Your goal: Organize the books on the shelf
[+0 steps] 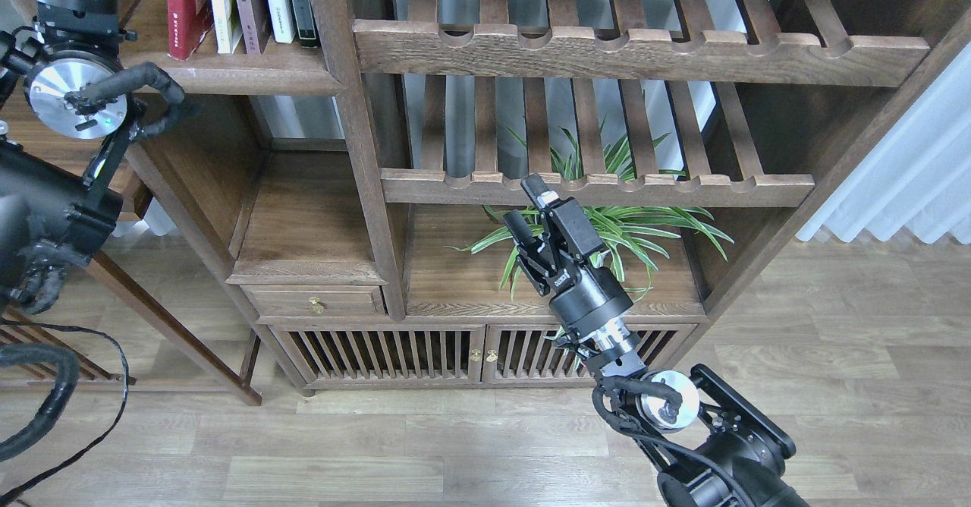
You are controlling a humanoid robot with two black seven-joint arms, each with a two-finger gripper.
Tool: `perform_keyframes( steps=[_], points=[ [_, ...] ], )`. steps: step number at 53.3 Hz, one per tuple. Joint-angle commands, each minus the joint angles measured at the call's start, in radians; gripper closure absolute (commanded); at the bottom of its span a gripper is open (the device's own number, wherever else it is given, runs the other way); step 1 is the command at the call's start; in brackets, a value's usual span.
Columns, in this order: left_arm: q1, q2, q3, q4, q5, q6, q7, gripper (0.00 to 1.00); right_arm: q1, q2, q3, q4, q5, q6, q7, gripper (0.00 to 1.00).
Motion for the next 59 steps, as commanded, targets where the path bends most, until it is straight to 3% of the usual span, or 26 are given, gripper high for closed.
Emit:
perform_keyframes(
  steps=[1, 11, 23, 27, 29, 35, 59],
  points=[
    [0.048, -0.004, 0.002, -0.058, -0.001, 0.000, 0.000, 0.18, 0.005, 0.000, 0.000, 0.000, 0.000, 0.000, 0.002, 0.02],
    [0.110, -0.008, 0.011, -0.136, -0.001, 0.000, 0.000, 0.01, 0.025, 0.000, 0.000, 0.000, 0.000, 0.000, 0.002, 0.01],
    [0.209, -0.119, 0.051, -0.137, 0.009, 0.000, 0.001, 0.00, 0.044, 0.000, 0.000, 0.000, 0.000, 0.000, 0.002, 0.01],
    [0.278, -0.145, 0.080, -0.137, 0.009, 0.000, 0.050, 0.00, 0.048, 0.000, 0.000, 0.000, 0.002, 0.000, 0.002, 0.01],
    [0.347, -0.168, 0.117, -0.137, 0.018, 0.000, 0.107, 0.00, 0.053, 0.000, 0.000, 0.002, 0.003, 0.000, 0.002, 0.01],
    [0.396, -0.198, 0.132, -0.136, 0.018, 0.000, 0.145, 0.00, 0.054, 0.000, 0.000, 0.005, 0.005, 0.000, 0.002, 0.01],
    [0.553, -0.223, 0.247, -0.134, 0.036, 0.000, 0.166, 0.00, 0.061, 0.000, 0.000, 0.014, 0.005, 0.000, 0.002, 0.01]
  ],
)
